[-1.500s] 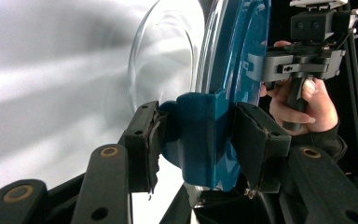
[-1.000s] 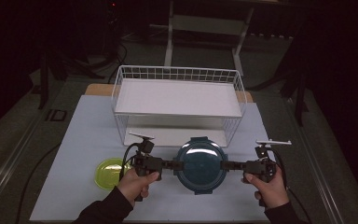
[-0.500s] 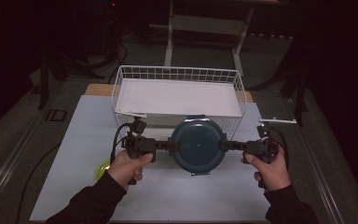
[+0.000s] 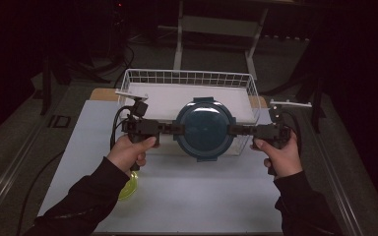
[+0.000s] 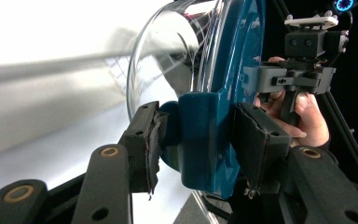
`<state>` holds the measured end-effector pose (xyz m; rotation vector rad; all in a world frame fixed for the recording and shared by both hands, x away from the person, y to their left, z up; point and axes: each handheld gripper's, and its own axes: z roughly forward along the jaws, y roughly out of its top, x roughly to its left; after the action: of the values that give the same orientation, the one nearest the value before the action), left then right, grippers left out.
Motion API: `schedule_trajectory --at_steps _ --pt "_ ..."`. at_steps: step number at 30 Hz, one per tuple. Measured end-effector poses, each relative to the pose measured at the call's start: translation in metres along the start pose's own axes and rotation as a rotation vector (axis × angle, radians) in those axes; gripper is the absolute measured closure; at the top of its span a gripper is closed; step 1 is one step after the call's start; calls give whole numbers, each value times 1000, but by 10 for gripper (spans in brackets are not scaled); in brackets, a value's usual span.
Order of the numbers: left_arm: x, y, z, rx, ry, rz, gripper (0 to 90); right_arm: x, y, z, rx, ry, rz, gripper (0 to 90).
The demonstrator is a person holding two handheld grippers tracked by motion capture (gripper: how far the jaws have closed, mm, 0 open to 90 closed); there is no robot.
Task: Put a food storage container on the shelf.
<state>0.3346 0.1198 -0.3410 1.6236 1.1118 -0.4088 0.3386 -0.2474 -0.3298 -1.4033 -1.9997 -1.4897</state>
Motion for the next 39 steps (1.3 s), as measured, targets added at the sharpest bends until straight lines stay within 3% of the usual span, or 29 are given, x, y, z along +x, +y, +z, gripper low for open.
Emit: schedule_trajectory --at_steps 9,19,34,39 --pt "5 31 -8 -39 0 2 516 6 34 9 -10 -8 -13 557" --pt "24 57 -4 -56 13 -41 513 -5 60 25 -13 -19 30 556" --pt "45 75 2 -89 -13 -120 508 -17 79 38 -21 -32 85 550" --pt "50 79 7 -90 14 -128 475 -21 86 43 -13 -43 116 531"
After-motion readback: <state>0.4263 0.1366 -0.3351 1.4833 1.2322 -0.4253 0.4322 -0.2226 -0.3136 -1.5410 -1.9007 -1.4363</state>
